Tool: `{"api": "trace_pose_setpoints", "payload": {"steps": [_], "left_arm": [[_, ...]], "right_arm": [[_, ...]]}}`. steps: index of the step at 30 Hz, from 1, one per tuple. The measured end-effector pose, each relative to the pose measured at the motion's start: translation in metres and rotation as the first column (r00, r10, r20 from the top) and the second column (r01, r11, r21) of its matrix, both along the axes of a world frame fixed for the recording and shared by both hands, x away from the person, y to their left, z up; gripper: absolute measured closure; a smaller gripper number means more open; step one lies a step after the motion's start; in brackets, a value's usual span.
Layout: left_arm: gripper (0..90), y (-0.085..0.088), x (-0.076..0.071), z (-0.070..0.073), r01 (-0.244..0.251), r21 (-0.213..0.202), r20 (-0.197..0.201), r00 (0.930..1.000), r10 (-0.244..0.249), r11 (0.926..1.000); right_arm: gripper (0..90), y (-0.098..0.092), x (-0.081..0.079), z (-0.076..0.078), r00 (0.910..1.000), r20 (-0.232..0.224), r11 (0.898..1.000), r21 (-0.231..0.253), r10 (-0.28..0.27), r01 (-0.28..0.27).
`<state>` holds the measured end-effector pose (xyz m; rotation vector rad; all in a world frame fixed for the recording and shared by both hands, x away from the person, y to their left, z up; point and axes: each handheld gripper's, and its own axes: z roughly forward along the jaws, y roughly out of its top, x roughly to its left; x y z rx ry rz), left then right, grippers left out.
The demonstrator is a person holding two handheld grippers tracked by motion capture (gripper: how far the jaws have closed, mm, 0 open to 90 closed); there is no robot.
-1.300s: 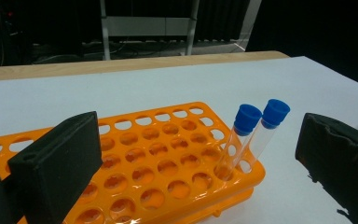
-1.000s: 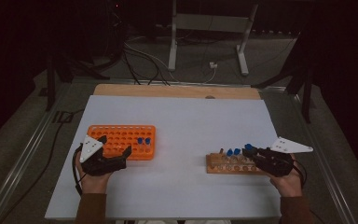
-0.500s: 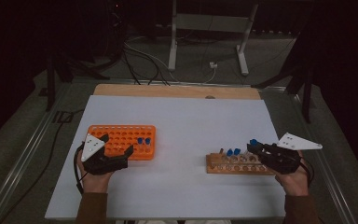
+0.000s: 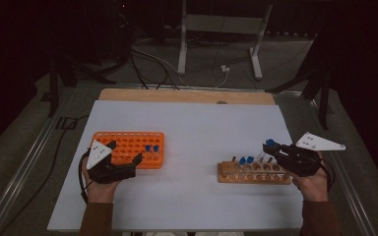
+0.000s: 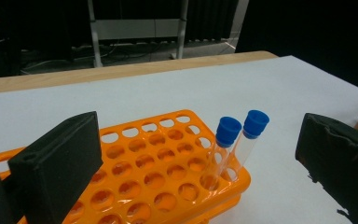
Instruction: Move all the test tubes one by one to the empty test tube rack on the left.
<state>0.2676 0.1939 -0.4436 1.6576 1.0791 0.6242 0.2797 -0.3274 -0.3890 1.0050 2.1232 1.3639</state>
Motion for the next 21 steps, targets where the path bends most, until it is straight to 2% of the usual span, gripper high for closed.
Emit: {"api": "trace_pose_setpoints", "payload": {"steps": [13,21], "left_arm": [[1.4,-0.008,-0.001,0.003,0.034,0.014,0.007,0.9994,-0.034,0.9993],[1.5,-0.013,-0.001,0.003,0.053,0.019,0.005,0.9986,-0.053,0.9984]], "right_arm": [[76.9,0.027,0.014,0.008,0.9999,0.016,1.000,0.007,-0.002,0.002],[76.9,0.056,0.019,0.010,0.9991,0.008,0.999,0.007,0.042,-0.042]]}}
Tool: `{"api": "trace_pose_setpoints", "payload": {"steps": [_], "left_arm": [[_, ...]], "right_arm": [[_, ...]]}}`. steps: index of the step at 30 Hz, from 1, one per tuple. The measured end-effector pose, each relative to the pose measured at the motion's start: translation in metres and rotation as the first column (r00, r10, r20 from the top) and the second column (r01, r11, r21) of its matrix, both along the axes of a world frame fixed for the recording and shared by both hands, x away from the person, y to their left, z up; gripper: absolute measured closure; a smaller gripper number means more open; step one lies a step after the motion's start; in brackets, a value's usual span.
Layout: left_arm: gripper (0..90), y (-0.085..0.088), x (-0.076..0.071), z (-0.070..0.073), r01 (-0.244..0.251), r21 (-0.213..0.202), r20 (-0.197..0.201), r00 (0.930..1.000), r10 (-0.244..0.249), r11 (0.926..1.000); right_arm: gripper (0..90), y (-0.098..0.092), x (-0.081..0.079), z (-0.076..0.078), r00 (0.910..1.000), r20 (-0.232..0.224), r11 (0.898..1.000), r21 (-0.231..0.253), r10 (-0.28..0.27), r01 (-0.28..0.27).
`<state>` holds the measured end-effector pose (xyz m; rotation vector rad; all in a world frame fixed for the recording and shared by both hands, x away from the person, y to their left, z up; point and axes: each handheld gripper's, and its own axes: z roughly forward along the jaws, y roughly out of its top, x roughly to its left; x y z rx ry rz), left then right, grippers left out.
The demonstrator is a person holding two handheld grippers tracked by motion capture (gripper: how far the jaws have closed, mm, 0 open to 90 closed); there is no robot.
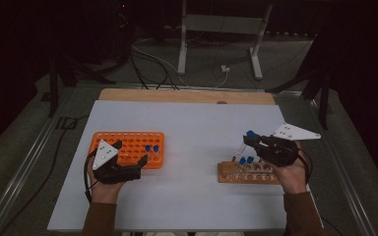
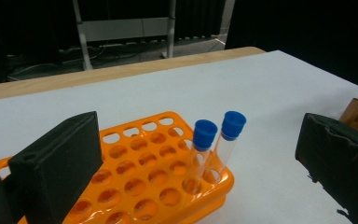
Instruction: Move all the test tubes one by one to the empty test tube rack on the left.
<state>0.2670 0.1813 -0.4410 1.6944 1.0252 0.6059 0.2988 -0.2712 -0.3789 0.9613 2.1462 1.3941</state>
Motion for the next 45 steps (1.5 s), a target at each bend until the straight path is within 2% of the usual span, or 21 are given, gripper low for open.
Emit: {"api": "trace_pose_setpoints", "payload": {"steps": [9,22,27,35,36,38,40,45], "left_arm": [[1.7,-0.013,0.000,0.002,0.035,0.013,0.008,0.9994,-0.035,0.9993],[2.1,-0.029,-0.003,0.006,0.083,0.001,0.026,0.9962,-0.083,0.9966],[6.6,-0.041,-0.005,0.005,0.121,0.011,0.030,0.9921,-0.122,0.9925],[8.5,-0.061,-0.007,0.005,0.181,0.023,0.026,0.9830,-0.182,0.9832],[9.7,-0.063,-0.008,0.004,0.197,0.024,0.025,0.9799,-0.198,0.9800],[15.9,-0.068,-0.009,0.004,0.208,0.028,0.031,0.9774,-0.209,0.9777],[18.4,-0.072,-0.010,0.004,0.218,0.033,0.034,0.9750,-0.220,0.9753],[35.0,-0.081,-0.012,0.003,0.232,0.048,0.041,0.9714,-0.234,0.9715]], "right_arm": [[76.9,0.039,0.004,-0.004,0.9979,-0.016,0.998,0.000,0.063,-0.063],[76.9,0.082,0.005,-0.004,0.9912,-0.025,0.992,0.003,0.130,-0.130],[76.9,0.097,0.004,-0.008,0.9886,-0.039,0.989,0.010,0.146,-0.145],[76.9,0.122,0.003,-0.013,0.9806,-0.055,0.982,0.013,0.188,-0.188],[76.9,0.125,0.003,-0.014,0.9796,-0.058,0.981,0.015,0.192,-0.192],[76.9,0.130,0.002,-0.015,0.9772,-0.061,0.979,0.018,0.204,-0.203],[76.9,0.135,0.001,-0.016,0.9747,-0.062,0.977,0.018,0.215,-0.214],[76.9,0.145,-0.002,-0.018,0.9677,-0.071,0.970,0.033,0.242,-0.240]]}}
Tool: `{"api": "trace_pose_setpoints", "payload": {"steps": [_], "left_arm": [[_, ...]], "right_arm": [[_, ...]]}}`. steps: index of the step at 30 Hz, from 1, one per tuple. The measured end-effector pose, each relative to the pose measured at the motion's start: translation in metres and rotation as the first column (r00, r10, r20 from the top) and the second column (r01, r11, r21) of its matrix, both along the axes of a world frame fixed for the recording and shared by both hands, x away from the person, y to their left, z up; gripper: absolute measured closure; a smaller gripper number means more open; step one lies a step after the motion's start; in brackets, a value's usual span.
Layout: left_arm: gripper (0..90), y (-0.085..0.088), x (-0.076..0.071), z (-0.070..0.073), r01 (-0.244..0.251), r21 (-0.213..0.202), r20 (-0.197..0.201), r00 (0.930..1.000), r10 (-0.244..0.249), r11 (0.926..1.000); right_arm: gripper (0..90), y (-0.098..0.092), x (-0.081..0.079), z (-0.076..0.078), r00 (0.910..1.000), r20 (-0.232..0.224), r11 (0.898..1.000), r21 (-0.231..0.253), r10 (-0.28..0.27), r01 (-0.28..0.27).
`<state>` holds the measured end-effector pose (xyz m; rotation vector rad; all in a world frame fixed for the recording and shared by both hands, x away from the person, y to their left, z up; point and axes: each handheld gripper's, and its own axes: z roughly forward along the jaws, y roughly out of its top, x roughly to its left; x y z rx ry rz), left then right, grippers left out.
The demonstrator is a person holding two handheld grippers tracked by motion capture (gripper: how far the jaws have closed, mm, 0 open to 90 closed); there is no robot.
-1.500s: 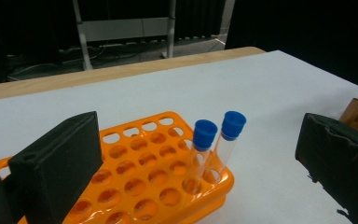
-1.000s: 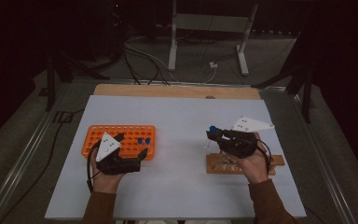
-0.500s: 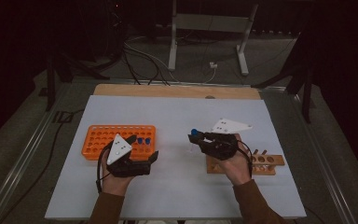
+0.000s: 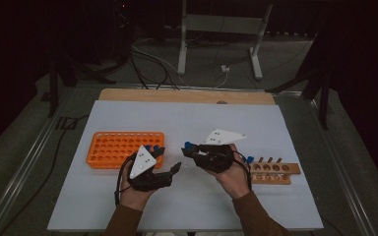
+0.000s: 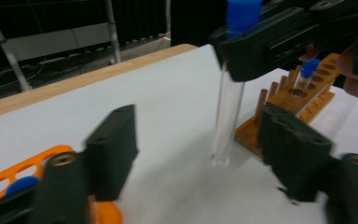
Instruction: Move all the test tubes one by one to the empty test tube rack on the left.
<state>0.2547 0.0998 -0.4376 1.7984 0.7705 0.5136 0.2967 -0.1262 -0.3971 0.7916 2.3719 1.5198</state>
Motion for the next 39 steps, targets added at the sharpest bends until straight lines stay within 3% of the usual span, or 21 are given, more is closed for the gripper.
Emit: {"api": "trace_pose_setpoints", "payload": {"steps": [2,14,22,28,33,39], "left_arm": [[44.3,-0.003,0.000,-0.001,0.014,0.011,0.001,0.9999,-0.014,0.9998],[75.3,-0.008,0.001,-0.003,0.061,-0.020,-0.025,0.9978,-0.061,0.9980],[78.2,-0.008,0.001,-0.003,0.077,-0.040,-0.023,0.9967,-0.078,0.9962],[78.2,-0.003,0.003,-0.003,0.048,-0.034,-0.029,0.9983,-0.049,0.9982],[78.3,0.004,0.006,-0.003,0.018,-0.046,-0.033,0.9993,-0.019,0.9988],[78.3,0.012,0.009,-0.004,-0.009,-0.049,-0.037,0.9993,0.007,0.9988]], "right_arm": [[76.9,0.003,-0.001,0.000,1.0000,0.002,1.000,0.002,0.009,-0.009],[76.9,0.014,-0.007,0.000,0.9985,0.006,0.998,0.015,0.055,-0.055],[76.0,0.013,-0.008,0.000,0.9974,0.018,0.997,0.021,0.069,-0.070],[46.4,0.008,-0.006,0.002,0.9979,0.004,0.997,0.049,0.065,-0.065],[24.5,-0.001,-0.006,0.003,0.9998,0.018,0.998,0.055,0.006,-0.006],[9.0,-0.013,-0.002,0.004,0.9965,0.039,0.997,0.037,-0.074,0.072]]}}
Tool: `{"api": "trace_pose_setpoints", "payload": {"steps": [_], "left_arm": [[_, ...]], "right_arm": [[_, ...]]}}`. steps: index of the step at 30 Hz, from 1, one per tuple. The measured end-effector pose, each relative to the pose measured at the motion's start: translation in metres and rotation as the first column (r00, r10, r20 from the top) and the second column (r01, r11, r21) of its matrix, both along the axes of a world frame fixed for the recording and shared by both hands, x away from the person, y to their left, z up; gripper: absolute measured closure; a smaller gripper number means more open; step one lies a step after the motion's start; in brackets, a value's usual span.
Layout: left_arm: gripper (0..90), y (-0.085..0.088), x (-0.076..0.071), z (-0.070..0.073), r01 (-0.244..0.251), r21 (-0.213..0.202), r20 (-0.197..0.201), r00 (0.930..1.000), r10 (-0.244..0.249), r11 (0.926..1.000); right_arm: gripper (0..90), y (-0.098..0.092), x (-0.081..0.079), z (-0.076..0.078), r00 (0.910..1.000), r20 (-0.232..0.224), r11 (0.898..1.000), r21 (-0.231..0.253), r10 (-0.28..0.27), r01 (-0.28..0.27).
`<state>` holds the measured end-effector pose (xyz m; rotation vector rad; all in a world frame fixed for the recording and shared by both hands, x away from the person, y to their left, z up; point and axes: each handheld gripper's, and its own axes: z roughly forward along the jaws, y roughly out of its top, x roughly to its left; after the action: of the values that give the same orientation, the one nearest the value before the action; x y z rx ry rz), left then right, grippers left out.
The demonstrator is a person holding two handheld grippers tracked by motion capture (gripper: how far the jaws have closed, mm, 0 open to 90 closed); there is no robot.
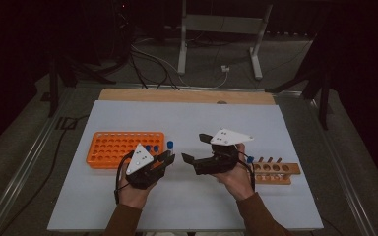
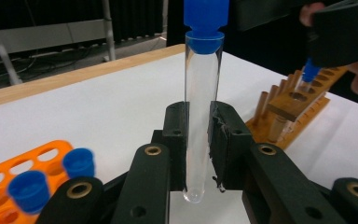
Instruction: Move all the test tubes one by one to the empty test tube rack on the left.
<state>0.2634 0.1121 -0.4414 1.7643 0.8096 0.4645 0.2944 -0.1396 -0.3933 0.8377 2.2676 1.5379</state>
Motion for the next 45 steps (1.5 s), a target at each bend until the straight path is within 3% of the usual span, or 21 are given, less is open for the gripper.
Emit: {"api": "trace_pose_setpoints", "payload": {"steps": [6,17,26,45], "left_arm": [[78.3,0.008,0.003,-0.001,-0.025,-0.007,0.000,0.9997,0.025,0.9997],[78.2,0.024,0.006,0.000,-0.067,-0.017,0.016,0.9976,0.067,0.9976],[78.2,0.037,0.006,0.001,-0.125,-0.021,0.047,0.9910,0.126,0.9919],[78.2,0.059,0.008,-0.003,-0.189,-0.013,0.039,0.9812,0.189,0.9819]], "right_arm": [[0.0,-0.011,0.002,-0.001,0.9986,0.023,0.998,-0.034,-0.048,0.048],[0.0,-0.038,0.004,-0.001,0.9933,0.032,0.994,-0.019,-0.111,0.112],[0.0,-0.064,0.003,-0.003,0.9858,0.035,0.986,0.002,-0.164,0.164],[0.0,-0.111,-0.004,-0.002,0.9663,0.044,0.967,0.026,-0.254,0.253]]}}
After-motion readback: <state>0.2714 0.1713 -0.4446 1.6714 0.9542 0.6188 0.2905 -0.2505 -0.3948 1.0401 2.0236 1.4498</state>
